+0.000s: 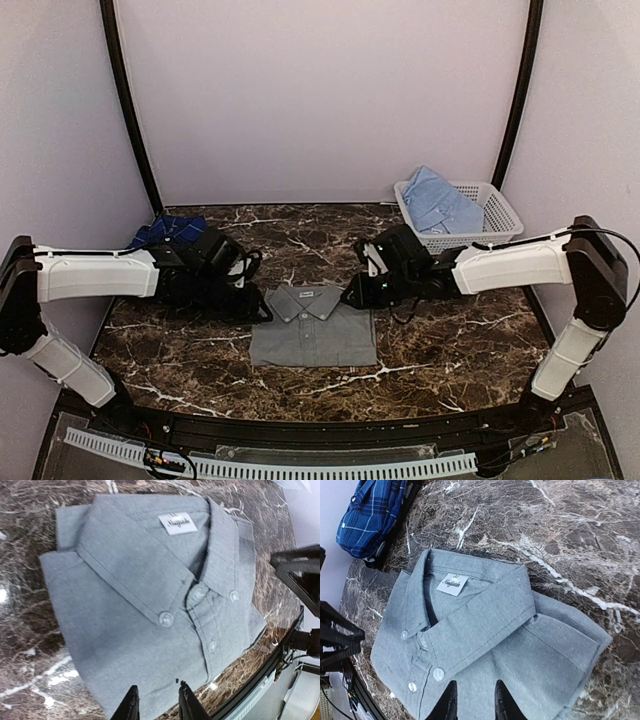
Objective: Fold and stack the long sleeve shirts
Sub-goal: Smooth out the square-folded shirt at the center of the board.
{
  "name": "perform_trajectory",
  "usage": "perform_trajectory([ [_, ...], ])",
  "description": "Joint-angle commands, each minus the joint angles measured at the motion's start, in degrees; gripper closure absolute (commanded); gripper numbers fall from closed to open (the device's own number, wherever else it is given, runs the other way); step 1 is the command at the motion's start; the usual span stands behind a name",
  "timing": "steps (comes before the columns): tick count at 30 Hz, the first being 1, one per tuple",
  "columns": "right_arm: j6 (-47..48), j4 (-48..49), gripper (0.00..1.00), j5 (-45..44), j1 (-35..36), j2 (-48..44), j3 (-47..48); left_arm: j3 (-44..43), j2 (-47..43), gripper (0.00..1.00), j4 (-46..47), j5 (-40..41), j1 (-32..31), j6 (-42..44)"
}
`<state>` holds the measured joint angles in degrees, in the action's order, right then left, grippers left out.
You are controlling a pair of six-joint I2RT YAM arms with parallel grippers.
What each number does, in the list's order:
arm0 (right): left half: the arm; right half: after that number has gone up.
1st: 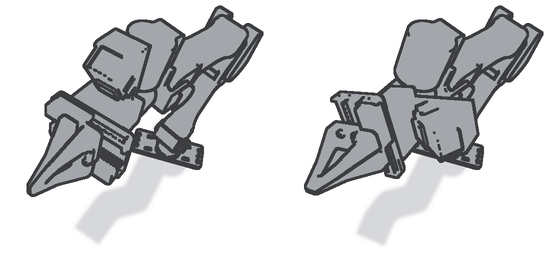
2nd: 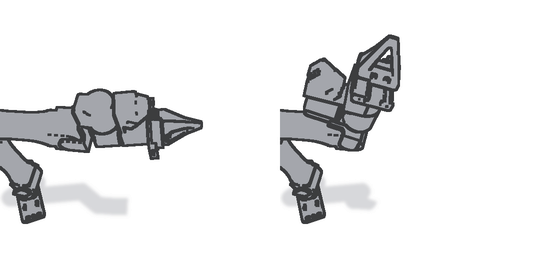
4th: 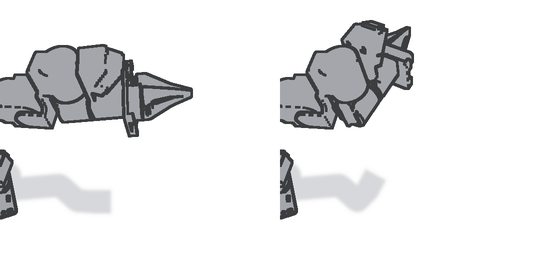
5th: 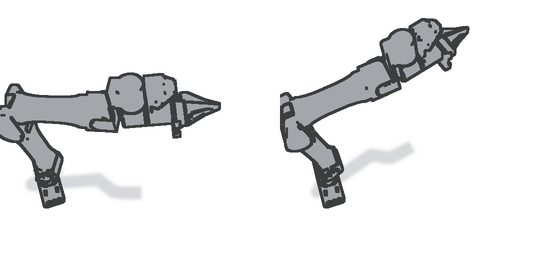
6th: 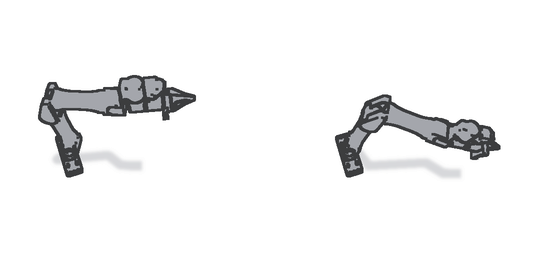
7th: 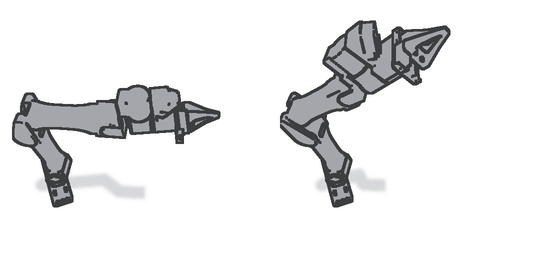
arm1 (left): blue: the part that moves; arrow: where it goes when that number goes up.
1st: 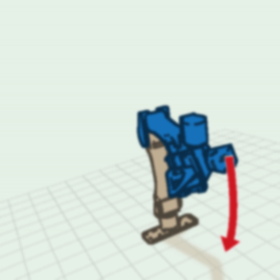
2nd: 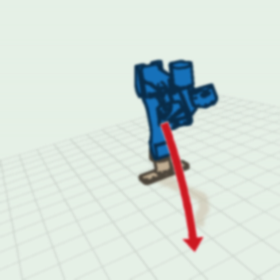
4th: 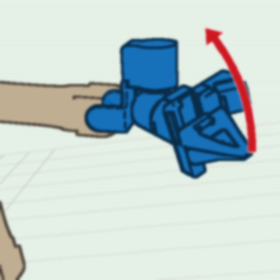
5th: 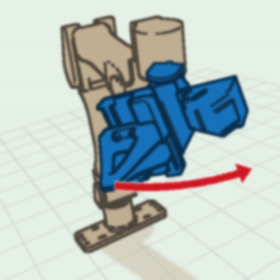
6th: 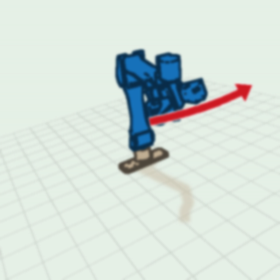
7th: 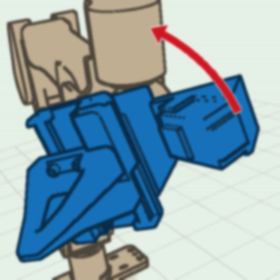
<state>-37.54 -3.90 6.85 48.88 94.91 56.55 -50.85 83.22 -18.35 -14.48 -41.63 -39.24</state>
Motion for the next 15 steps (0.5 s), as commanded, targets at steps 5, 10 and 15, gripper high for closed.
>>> perform_trajectory([
  [5, 0.93, 6.44, 0.77, 3.11, -5.65, 11.56, 1.46, 9.12, 2.33, 0.76, 6.69, -8.96, -2.31, -1.99],
  [10, 0.54, 7.77, 0.77, 3.64, -7.77, 13.01, -1.18, 13.51, 4.29, 0.77, 8.87, -10.11, -2.83, -2.71],
  [15, 1.33, 5.97, 0.73, 3.71, -8.46, 10.68, -1.77, 12.83, 3.66, 0.77, 7.65, -9.60, -2.98, -2.84],
])
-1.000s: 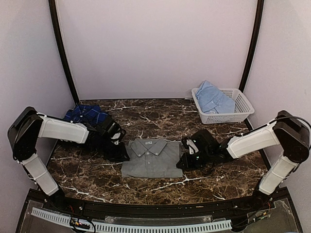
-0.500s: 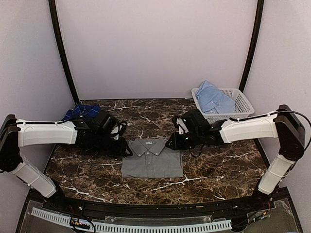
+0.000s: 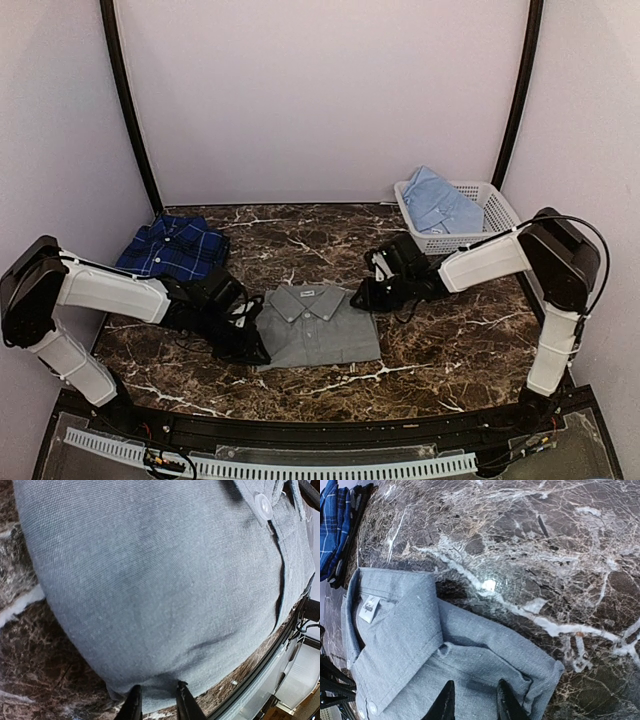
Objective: Fold and stack the long sleeve shirts
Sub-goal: Smooth out the square-folded shirt at the center of the board, then move the square-folded shirt to the center of the board.
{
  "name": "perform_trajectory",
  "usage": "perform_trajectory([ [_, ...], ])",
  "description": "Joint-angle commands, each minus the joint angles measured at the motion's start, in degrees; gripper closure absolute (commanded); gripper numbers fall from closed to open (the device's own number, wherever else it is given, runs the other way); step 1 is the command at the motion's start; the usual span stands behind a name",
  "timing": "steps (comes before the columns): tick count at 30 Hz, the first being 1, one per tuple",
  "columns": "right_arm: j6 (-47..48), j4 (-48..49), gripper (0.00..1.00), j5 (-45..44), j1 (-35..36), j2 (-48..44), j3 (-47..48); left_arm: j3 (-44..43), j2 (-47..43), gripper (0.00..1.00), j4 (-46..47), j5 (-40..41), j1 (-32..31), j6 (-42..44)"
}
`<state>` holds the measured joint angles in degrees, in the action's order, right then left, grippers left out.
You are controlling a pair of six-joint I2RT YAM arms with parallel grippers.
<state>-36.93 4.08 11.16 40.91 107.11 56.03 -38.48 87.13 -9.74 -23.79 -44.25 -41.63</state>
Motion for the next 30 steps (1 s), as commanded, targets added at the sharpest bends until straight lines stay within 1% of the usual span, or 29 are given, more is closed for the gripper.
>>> perform_trajectory([
  [1, 1.10, -2.64, 0.71, -0.59, -0.39, -2.65, -1.40, 0.13, -0.86, 0.77, -1.41, -0.03, -0.41, -0.38],
  [5, 2.47, -8.14, 0.60, -2.85, 1.34, -8.22, -2.37, -2.06, -3.86, 0.77, -5.23, 1.68, -0.49, -0.43],
  [9, 2.42, -12.47, 0.51, -6.42, 4.46, -12.98, -4.31, -4.79, -6.95, 0.77, -9.34, 5.87, -0.41, -1.59],
  [12, 1.57, -13.63, 0.45, -8.28, 5.40, -13.44, -5.82, -6.51, -8.93, 0.77, -12.69, 12.76, -0.47, -2.71],
  [15, 0.02, -11.99, 0.44, -7.31, 5.82, -12.67, -7.05, -8.23, -9.69, 0.77, -14.80, 16.76, -0.28, -2.75],
  [17, -0.52, -12.07, 0.44, -7.61, 6.27, -11.77, -6.70, -9.11, -9.44, 0.77, -15.43, 17.61, -0.23, -2.58],
  [20, -0.61, -14.45, 0.45, -10.75, 7.55, -10.46, -5.00, -9.93, -8.94, 0.77, -16.40, 18.18, -0.30, -2.29],
  [23, -0.93, -14.77, 0.46, -10.95, 8.39, -9.40, -4.70, -9.92, -9.06, 0.77, -16.25, 18.48, -0.28, -2.29],
  [25, -1.46, -14.39, 0.51, -10.96, 9.01, -8.52, -4.62, -9.91, -9.08, 0.77, -16.09, 18.74, -0.19, -2.19],
  [27, -1.98, -14.08, 0.57, -10.92, 9.42, -7.91, -4.76, -10.02, -8.96, 0.77, -16.22, 19.23, -0.13, -2.14],
  [30, -2.55, -13.47, 0.72, -12.28, 9.46, -8.35, -5.58, -10.15, -8.97, 0.77, -16.25, 19.92, 0.20, -2.11],
])
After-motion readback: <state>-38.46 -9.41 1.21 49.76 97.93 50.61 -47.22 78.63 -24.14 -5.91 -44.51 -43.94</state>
